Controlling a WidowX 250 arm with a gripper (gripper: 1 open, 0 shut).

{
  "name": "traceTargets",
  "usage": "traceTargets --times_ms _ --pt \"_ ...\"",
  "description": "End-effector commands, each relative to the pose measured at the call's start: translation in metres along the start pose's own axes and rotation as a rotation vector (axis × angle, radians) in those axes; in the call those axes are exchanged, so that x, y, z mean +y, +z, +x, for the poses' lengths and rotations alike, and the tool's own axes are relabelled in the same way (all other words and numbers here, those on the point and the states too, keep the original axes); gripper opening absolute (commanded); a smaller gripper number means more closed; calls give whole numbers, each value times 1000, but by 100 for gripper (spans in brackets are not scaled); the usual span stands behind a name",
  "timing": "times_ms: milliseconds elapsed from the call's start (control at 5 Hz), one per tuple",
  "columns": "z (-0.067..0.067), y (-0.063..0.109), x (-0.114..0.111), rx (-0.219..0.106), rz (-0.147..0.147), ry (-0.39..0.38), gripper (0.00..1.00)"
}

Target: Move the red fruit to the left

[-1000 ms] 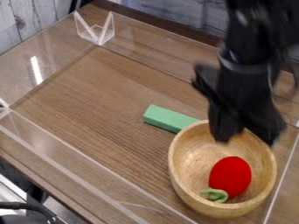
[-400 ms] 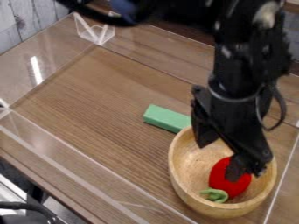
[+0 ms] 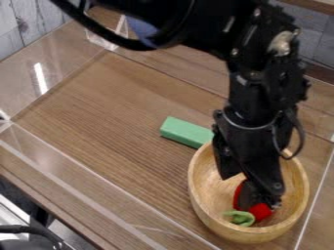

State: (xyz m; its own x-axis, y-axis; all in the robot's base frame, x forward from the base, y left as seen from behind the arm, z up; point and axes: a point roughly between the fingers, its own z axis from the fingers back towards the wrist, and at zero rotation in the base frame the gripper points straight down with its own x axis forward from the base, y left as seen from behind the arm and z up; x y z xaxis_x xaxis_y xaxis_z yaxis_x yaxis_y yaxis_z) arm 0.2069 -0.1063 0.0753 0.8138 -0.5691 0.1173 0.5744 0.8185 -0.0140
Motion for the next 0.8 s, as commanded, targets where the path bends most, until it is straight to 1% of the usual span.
traceTargets --times_ms 0,200,400,600 --pt "12 5 11 -30 -2 -88 0" --pt "19 31 22 -63 31 -155 0" --pt "17 51 26 -93 78 -106 0" --pt "14 36 16 -82 73 -111 100"
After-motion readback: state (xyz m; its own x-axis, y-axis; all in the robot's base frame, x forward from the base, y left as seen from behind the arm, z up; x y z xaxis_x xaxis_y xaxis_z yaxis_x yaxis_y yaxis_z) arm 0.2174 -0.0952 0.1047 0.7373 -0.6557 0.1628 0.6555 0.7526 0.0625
